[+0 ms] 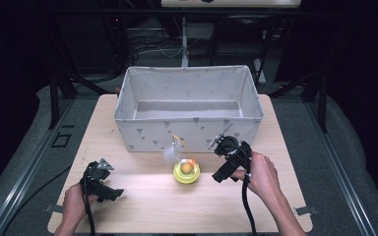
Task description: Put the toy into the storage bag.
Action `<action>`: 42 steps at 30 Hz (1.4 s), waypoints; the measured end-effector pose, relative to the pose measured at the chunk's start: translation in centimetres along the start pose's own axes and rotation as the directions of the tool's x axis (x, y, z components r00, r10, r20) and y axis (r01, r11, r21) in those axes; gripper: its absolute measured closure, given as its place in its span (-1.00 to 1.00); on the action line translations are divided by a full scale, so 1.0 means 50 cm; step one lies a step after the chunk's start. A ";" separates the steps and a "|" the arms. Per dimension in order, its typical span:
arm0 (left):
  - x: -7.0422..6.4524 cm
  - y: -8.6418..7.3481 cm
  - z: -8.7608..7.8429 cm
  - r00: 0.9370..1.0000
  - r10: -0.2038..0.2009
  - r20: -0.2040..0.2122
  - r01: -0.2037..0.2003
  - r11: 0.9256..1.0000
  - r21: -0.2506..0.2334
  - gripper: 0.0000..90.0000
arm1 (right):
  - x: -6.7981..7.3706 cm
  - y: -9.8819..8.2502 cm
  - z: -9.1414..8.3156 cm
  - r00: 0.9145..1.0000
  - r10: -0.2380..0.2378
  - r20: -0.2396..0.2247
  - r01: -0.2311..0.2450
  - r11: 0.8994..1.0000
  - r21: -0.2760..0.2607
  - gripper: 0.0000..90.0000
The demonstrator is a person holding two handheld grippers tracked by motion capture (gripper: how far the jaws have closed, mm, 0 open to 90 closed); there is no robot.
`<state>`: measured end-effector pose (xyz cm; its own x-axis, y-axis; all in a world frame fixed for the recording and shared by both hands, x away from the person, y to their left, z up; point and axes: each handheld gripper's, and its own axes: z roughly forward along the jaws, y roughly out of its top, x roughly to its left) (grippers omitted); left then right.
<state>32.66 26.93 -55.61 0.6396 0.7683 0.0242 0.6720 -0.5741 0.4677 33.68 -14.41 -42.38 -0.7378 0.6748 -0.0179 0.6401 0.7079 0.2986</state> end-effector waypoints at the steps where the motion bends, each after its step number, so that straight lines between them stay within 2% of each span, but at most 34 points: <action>1: 0.000 0.000 0.000 1.000 0.001 0.000 -0.001 1.000 0.001 -0.92 | 0.001 0.004 -0.001 1.000 -0.004 -0.003 0.004 1.000 -0.003 -0.84; 5: 0.000 -0.002 -0.002 1.000 0.001 0.008 0.000 1.000 -0.010 -0.94 | 0.015 0.030 -0.007 0.999 -0.040 -0.011 0.040 0.999 -0.007 -0.85; 18: 0.001 -0.005 -0.003 1.000 0.003 0.012 -0.003 1.000 -0.009 -0.94 | 0.044 0.099 0.008 0.994 -0.098 -0.041 0.098 0.995 -0.002 -0.85; 20: 0.000 -0.005 -0.003 1.000 0.004 0.013 -0.004 1.000 -0.008 -0.95 | 0.048 0.111 0.010 0.992 -0.114 -0.045 0.114 0.993 0.004 -0.90; 24: 0.000 -0.004 -0.003 1.000 0.003 0.013 -0.002 1.000 -0.012 -0.94 | 0.055 0.131 0.016 0.991 -0.128 -0.038 0.128 0.992 0.013 -0.98; 28: -0.001 -0.002 -0.002 1.000 0.006 0.015 -0.006 1.000 -0.009 -0.94 | 0.059 0.149 0.021 0.990 -0.134 -0.031 0.135 0.991 0.018 -0.94; 29: -0.001 -0.002 -0.002 1.000 0.007 0.018 -0.006 1.000 -0.009 -0.94 | 0.059 0.153 0.023 0.990 -0.137 -0.031 0.138 0.990 0.016 -0.91; 30: -0.001 -0.002 -0.001 1.000 0.007 0.016 -0.007 1.000 -0.008 -0.94 | 0.059 0.161 0.026 0.989 -0.141 -0.033 0.142 0.990 0.023 -0.73; 33: 0.000 -0.001 -0.001 1.000 0.007 0.021 -0.007 1.000 -0.008 -0.94 | 0.060 0.167 0.028 0.988 -0.150 -0.032 0.150 0.988 0.027 -0.65; 34: -0.001 0.000 0.000 1.000 0.008 0.022 -0.007 1.000 -0.008 -0.94 | 0.061 0.170 0.029 0.988 -0.154 -0.022 0.155 0.987 0.031 -0.50; 35: 0.000 0.000 0.000 1.000 0.010 0.025 -0.010 1.000 -0.007 -0.94 | 0.063 0.174 0.028 0.987 -0.161 -0.014 0.161 0.986 0.028 -0.24; 36: -0.001 0.001 0.001 1.000 0.010 0.022 -0.010 1.000 -0.007 -0.94 | 0.063 0.174 0.028 0.987 -0.161 -0.014 0.161 0.986 0.028 -0.24; 38: -0.002 0.001 0.002 1.000 0.011 0.025 -0.011 1.000 -0.003 -0.94 | 0.063 0.179 0.029 0.986 -0.168 -0.011 0.168 0.985 0.040 -0.03; 42: -0.002 0.001 0.002 1.000 0.014 0.020 -0.014 1.000 -0.001 -0.94 | 0.065 0.183 0.029 0.984 -0.177 -0.016 0.177 0.983 0.049 0.21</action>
<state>32.67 26.79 -55.66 0.6564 0.7543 0.0132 0.6627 -0.5848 0.4678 37.44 -5.43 -41.07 -0.8426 0.5357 -0.0556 0.5089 0.8257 0.2434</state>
